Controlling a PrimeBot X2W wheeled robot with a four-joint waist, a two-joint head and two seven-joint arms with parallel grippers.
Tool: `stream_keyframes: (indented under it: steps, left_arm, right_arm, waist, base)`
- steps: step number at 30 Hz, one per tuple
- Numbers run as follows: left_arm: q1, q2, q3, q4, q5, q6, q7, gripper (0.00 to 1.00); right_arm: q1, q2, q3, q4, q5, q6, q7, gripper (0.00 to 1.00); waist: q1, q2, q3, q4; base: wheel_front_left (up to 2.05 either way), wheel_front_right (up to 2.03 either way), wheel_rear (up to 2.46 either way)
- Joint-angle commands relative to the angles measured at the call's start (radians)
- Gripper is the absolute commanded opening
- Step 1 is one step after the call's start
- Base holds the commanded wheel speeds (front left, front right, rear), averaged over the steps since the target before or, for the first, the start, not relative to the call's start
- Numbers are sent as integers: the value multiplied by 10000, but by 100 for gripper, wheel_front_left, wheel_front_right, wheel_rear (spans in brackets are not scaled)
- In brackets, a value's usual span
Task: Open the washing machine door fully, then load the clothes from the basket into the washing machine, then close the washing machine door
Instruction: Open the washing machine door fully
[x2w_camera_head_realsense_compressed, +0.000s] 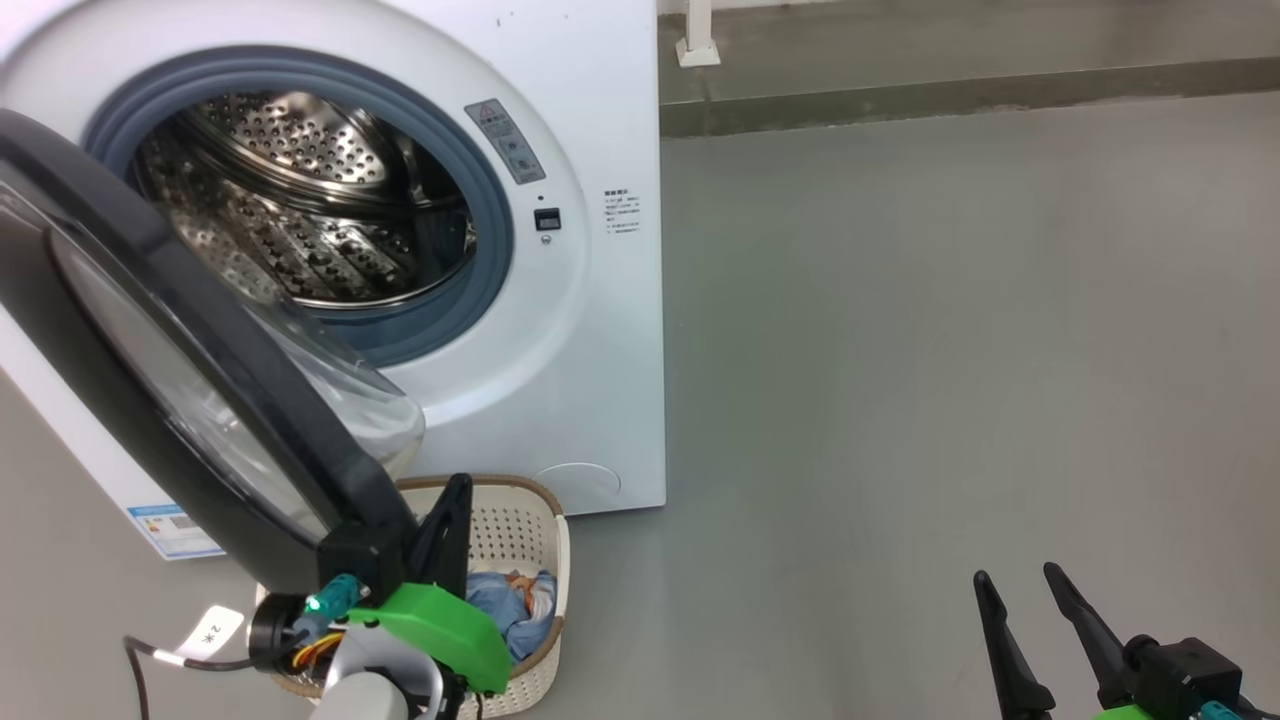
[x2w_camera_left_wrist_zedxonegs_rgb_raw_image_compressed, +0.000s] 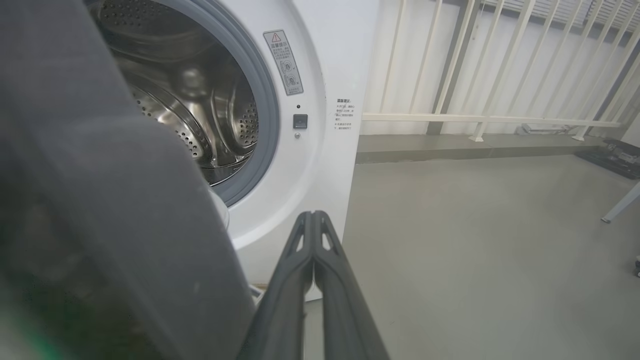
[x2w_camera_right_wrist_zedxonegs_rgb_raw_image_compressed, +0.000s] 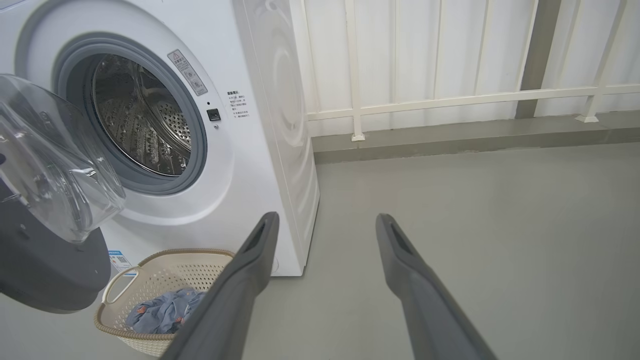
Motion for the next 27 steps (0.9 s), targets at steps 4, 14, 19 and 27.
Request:
stream_keyframes:
  steps: [4,14,19,27]
  left_arm:
    - [-338,171,456,-175,117,-19,-65,0]
    - [-227,171,450,-89,139,-60,-65,0]
    - [-147,171,391,0,152,-108,-65,0]
    - [-39,171,249,122,187,-183,-65,0]
  right_arm:
    - [-335,-32,228,-202,-32,17,-120,100]
    - [-286,2,311,-170,-34,17,-120,100]
    - [-239,38,369,-140,-25,17,-120,100]
    - [-207,117,440,-109,3,17,-120,100]
  waist:
    - [0,-1,-14,156]
    - [0,-1,-93,776]
    - [0,-1,-187,1277]
    - [0,-1,-297,2038]
  base:
    - [0,0,0]
    - [0,0,0]
    - [0,0,0]
    - [0,0,0]
